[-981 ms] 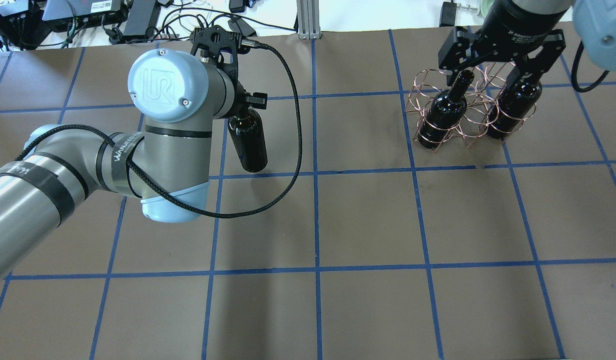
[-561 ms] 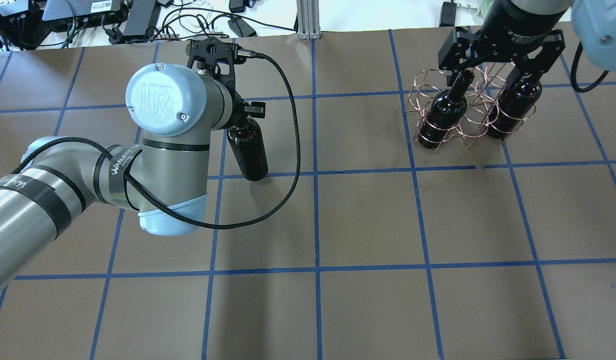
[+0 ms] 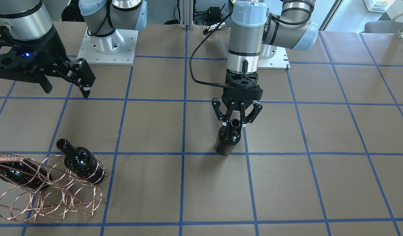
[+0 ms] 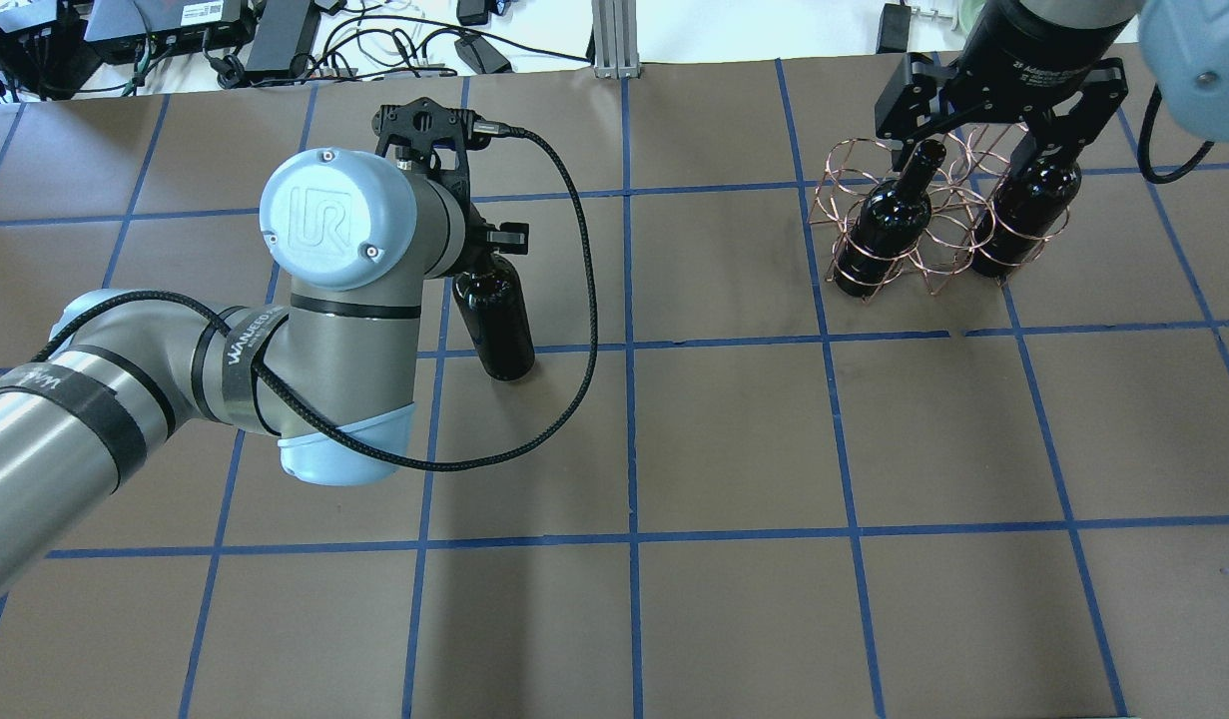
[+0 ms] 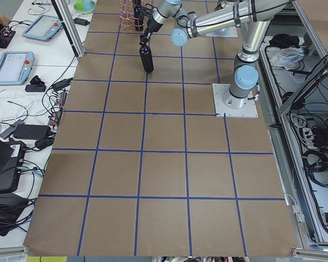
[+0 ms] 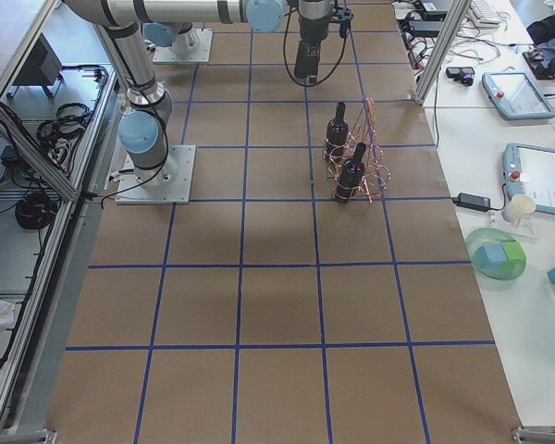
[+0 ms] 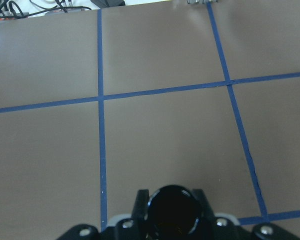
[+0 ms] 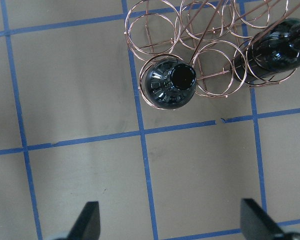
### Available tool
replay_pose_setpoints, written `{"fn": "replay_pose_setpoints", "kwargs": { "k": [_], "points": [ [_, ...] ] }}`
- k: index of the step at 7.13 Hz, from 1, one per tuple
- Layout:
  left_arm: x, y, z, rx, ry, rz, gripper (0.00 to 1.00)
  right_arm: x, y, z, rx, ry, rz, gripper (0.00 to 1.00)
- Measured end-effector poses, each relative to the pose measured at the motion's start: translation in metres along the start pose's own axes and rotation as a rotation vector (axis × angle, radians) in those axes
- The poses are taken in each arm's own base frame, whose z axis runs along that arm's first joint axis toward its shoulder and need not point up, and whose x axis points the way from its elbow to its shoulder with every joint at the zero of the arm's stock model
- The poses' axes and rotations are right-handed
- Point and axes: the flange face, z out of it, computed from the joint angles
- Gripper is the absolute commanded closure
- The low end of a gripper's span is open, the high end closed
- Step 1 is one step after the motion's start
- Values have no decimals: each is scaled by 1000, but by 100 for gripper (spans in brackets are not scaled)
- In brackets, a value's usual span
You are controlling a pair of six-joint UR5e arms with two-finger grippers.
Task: Place wine into wine basket
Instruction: 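Lower the held bottle upright onto the table center with the left gripper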
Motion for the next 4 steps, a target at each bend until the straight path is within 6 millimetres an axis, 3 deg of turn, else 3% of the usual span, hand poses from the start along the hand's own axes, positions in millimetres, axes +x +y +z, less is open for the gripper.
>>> {"fn": "replay_pose_setpoints", "kwargs": {
  "k": [4],
  "points": [
    [-2,2,2,-10,-8,-5,100,3,1,-2,4,27,6,0]
  ]
}}
